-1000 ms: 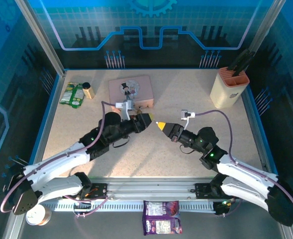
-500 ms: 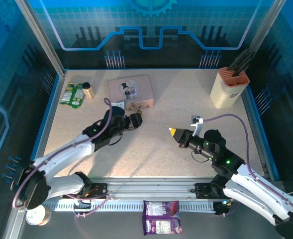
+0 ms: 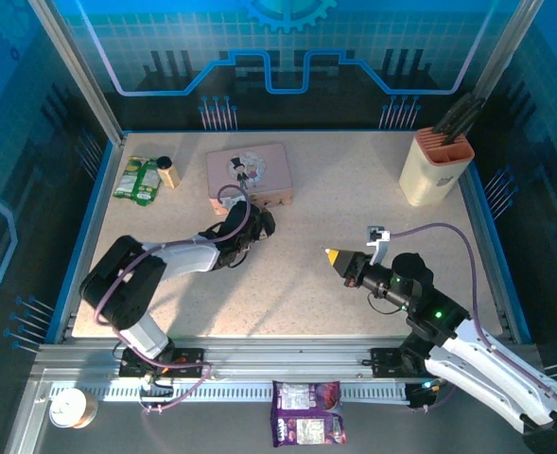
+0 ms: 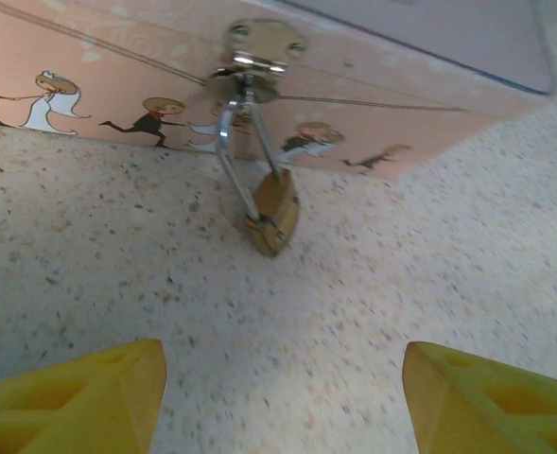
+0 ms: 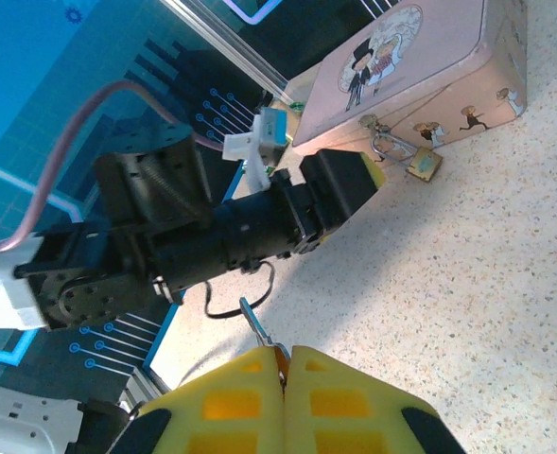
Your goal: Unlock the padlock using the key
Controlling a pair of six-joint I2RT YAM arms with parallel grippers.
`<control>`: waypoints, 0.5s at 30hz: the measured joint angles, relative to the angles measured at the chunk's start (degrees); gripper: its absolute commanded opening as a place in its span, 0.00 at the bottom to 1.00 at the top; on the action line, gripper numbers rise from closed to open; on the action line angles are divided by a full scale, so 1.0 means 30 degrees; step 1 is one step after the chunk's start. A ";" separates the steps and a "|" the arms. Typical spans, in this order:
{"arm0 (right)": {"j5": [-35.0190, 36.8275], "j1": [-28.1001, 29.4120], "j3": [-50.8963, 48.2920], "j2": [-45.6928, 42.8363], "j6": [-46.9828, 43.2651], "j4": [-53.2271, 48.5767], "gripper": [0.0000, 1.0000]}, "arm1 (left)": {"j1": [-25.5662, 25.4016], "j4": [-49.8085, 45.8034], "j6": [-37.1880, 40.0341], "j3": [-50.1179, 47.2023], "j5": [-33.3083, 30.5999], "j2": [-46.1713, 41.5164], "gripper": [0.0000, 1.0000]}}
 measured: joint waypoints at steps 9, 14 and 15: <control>-0.0270 0.0000 -0.0823 -0.1304 0.0328 -0.0058 0.00 | 0.0328 0.2805 -0.1231 0.1035 -0.0393 0.3643 0.63; -0.0488 0.0000 -0.0838 -0.1494 0.0321 -0.0058 0.00 | 0.0437 0.2878 -0.1654 0.2448 -0.0852 0.4568 0.60; -0.0510 0.0000 -0.0860 -0.1501 0.0321 -0.0036 0.00 | 0.0488 0.2878 -0.1763 0.2616 -0.0925 0.4699 0.58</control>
